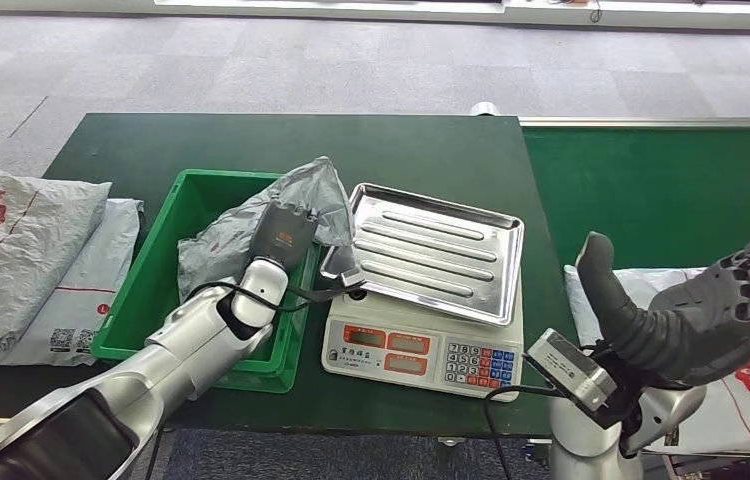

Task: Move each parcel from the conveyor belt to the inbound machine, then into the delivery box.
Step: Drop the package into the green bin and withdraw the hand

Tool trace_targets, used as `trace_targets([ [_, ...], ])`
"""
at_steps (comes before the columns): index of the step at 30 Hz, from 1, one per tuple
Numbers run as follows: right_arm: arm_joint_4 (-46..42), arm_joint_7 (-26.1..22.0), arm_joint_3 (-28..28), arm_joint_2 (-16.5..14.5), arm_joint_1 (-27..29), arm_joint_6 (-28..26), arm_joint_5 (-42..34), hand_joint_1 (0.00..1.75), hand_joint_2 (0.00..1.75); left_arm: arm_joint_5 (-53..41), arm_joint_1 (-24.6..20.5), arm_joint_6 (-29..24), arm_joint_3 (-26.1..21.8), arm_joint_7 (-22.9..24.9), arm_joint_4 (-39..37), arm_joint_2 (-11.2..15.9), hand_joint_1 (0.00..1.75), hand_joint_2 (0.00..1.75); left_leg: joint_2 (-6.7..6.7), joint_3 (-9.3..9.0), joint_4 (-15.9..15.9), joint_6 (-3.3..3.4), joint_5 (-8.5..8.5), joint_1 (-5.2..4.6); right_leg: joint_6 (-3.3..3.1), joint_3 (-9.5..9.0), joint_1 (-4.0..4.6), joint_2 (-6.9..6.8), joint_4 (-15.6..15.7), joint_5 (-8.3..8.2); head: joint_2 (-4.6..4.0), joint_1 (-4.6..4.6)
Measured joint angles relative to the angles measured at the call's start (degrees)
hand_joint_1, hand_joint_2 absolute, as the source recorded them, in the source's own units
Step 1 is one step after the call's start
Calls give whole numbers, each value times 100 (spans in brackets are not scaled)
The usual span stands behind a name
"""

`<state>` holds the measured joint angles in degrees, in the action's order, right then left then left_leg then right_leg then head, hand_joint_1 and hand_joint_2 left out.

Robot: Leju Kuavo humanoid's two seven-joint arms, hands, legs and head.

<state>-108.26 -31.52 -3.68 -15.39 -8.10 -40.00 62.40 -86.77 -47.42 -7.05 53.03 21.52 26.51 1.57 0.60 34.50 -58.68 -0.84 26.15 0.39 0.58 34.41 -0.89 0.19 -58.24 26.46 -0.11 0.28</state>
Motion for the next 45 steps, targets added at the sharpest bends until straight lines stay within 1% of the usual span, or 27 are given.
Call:
trace_targets([
  [1,-2,1,1,0,0,0,3,0,175,0,14,19,-13,-4,-18,9,175,175,-1,-1,0,0,0,0,0,-1,0,-1,0,0,0,0],
  [2,-4,7,3,0,1,1,8,0,175,0,29,52,-33,-9,-36,19,168,175,-1,-2,1,0,0,0,0,-2,0,0,0,0,0,0],
  [5,-14,86,7,0,3,2,81,0,175,-3,96,221,-186,26,-87,45,37,175,2,-8,2,0,-1,0,-1,-8,0,1,0,-1,0,0],
  [6,-16,133,7,0,4,2,129,0,175,-10,131,226,-255,84,-98,56,0,175,6,-11,2,0,-1,0,-2,-9,0,3,0,-1,0,0],
  [8,-22,235,6,0,7,2,242,0,175,-29,226,16,-399,297,-97,87,0,87,14,-16,2,-1,-2,0,-4,-9,0,7,0,-4,0,0],
  [10,-35,326,5,0,11,1,353,0,175,-40,334,-421,-553,468,-40,134,0,0,15,-17,2,-4,-4,0,-7,-6,1,8,0,-6,0,0],
  [11,-41,368,5,0,13,1,405,0,175,-41,391,-703,-643,494,26,161,0,0,14,-16,2,-5,-6,0,-8,-5,1,8,0,-7,0,-1],
  [13,-47,467,5,0,17,1,504,0,175,-39,550,-1472,-898,421,283,219,0,0,10,-13,2,-6,-9,1,-8,-3,2,7,0,-7,0,-1],
  [15,-35,564,7,0,20,2,567,0,175,35,818,-2421,-1345,60,830,248,0,0,9,-10,2,-6,-9,0,-8,-2,1,7,-1,-7,0,-1],
  [16,-24,601,9,0,21,2,580,0,175,116,981,-2812,-1634,-205,1196,254,0,0,11,-9,2,-6,-7,0,-9,0,0,9,-1,-6,0,-1],
  [17,-13,632,12,0,22,2,587,0,175,206,1133,-3084,-1917,-449,1553,255,0,0,13,-8,2,-5,-4,0,-9,1,0,12,-1,-5,0,-1],
  [19,7,663,20,0,23,2,593,0,175,343,1349,-3279,-2382,-726,2117,248,0,0,15,-6,2,-4,1,0,-10,4,-2,16,-1,-3,0,0],
  [22,25,684,27,0,23,2,599,0,175,395,1568,-3300,-2858,-890,2708,250,0,0,14,-5,2,-5,4,0,-10,5,-1,16,0,-1,0,0],
  [23,35,695,30,0,22,2,602,0,175,425,1670,-3301,-3004,-1037,2935,244,0,0,14,-4,2,-5,4,0,-10,5,0,16,0,-1,0,0],
  [25,72,718,36,0,23,2,608,0,175,585,1973,-3305,-3403,-1692,3551,132,0,0,14,-3,2,-5,4,0,-10,7,1,16,0,0,0,0],
  [27,122,737,44,0,26,2,611,0,175,803,2281,-3313,-3962,-2561,4256,-115,0,0,15,-2,2,-4,4,0,-9,9,0,17,0,0,0,1],
  [29,165,752,54,0,30,2,613,0,175,987,2491,-3320,-4482,-3174,4796,-373,0,0,17,-2,2,-3,6,-1,-8,9,-3,18,0,1,0,1],
  [31,203,805,68,0,41,2,655,0,175,1321,2660,-3321,-4967,-3933,5216,-660,0,87,19,-1,2,-1,9,-2,-7,10,-3,17,1,2,0,-1],
  [33,307,1043,92,0,49,2,916,0,175,2061,2804,-3262,-5462,-4950,5528,-983,0,175,16,-3,2,-1,10,-2,-5,6,-1,13,2,6,0,-1],
  [34,419,1288,116,2,49,2,1185,0,175,2601,2874,-3158,-5613,-5326,5624,-1101,0,175,14,-6,2,-1,10,-1,-4,2,-1,11,2,8,0,-1],
  [35,582,1652,155,10,48,3,1536,0,175,3238,2958,-2964,-5662,-5548,5708,-1161,0,175,14,-9,2,-1,11,-1,-5,0,-1,10,2,9,0,-1],
  [37,1032,2599,277,59,55,5,2204,0,175,4464,3152,-2402,-5450,-5607,5906,-1149,0,175,13,-9,1,0,11,1,-5,-2,2,7,3,10,0,-2],
  [38,1266,3072,350,99,68,7,2422,0,175,4914,3236,-2112,-5267,-5571,6018,-1107,0,175,8,-5,1,1,10,2,-4,-2,3,2,4,11,0,-2],
  [39,1441,3407,406,132,80,8,2538,0,175,5188,3292,-1911,-5115,-5546,6106,-1073,0,175,2,-1,0,3,9,3,-2,-2,3,-3,4,12,0,-2],
  [40,1546,3600,442,155,91,9,2587,0,175,5316,3322,-1795,-5013,-5544,6158,-1050,0,175,-3,2,0,5,8,3,0,-2,3,-9,4,13,0,-2],
  [41,1594,3685,460,166,98,9,2605,0,175,5367,3333,-1742,-4963,-5544,6181,-1039,0,175,-6,4,0,6,8,3,1,-2,2,-11,4,14,0,-2],
  [45,1603,3699,463,168,99,9,2608,0,175,5376,3337,-1733,-4955,-5544,6185,-1038,0,175,-8,4,0,6,7,3,1,-2,2,-13,4,14,0,-2],
])
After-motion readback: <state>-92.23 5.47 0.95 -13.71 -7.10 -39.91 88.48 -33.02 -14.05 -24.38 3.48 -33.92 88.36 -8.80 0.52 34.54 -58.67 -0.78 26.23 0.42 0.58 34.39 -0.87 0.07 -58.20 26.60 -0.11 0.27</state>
